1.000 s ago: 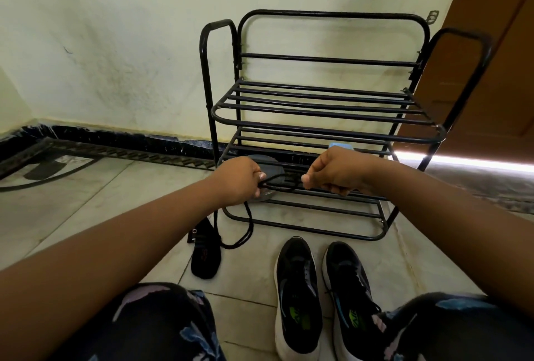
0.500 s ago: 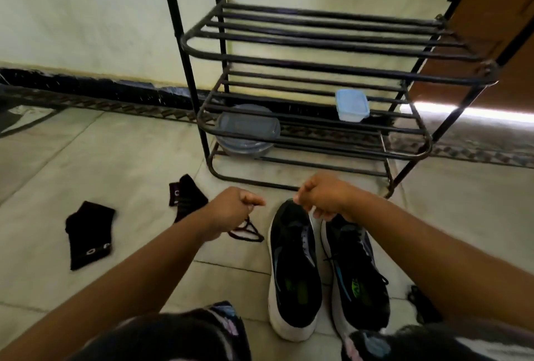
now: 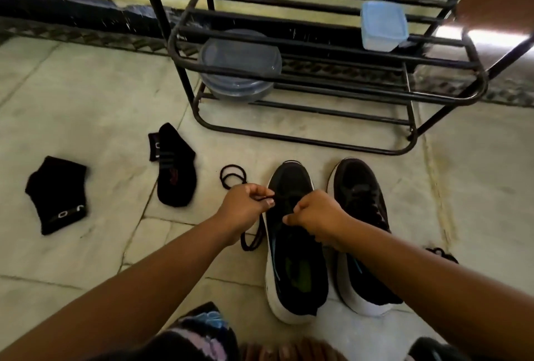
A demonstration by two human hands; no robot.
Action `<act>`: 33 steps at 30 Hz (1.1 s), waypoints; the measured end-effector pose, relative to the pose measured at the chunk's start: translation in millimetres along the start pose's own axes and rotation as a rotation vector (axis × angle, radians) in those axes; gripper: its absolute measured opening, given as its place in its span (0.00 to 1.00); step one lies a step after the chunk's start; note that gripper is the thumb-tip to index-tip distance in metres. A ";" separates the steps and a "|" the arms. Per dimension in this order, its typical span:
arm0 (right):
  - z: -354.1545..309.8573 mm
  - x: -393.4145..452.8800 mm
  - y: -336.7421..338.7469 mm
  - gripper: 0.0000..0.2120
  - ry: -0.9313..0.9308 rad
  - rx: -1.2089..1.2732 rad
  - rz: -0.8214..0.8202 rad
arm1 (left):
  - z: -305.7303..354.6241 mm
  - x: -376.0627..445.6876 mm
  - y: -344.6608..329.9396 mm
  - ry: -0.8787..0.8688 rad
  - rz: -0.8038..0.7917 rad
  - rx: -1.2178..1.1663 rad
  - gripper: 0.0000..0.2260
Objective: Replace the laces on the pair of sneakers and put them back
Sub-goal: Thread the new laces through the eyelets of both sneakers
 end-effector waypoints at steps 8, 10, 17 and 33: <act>12.5 -4.5 -15.4 0.08 -0.046 0.169 -0.044 | 8.6 -0.9 -4.3 -0.211 0.061 0.385 0.05; 12.7 -3.7 -15.8 0.08 -0.041 0.171 -0.049 | 12.4 0.3 -5.2 -0.245 0.065 0.445 0.05; 13.9 -2.2 -16.7 0.06 -0.031 0.197 -0.062 | 19.1 -0.7 -7.6 -0.308 0.021 0.523 0.06; 15.7 0.3 -17.4 0.07 -0.018 0.176 -0.082 | 27.2 0.7 -6.3 -0.266 -0.038 0.557 0.06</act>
Point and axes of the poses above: each hand's wrist, its own x-axis towards the middle knuckle, its own y-axis out of the back of the hand, z = x × y, the point moved 6 cm from there along x, towards the middle knuckle, and after that the axes turned 7 degrees about -z, right-handed, at the moved point
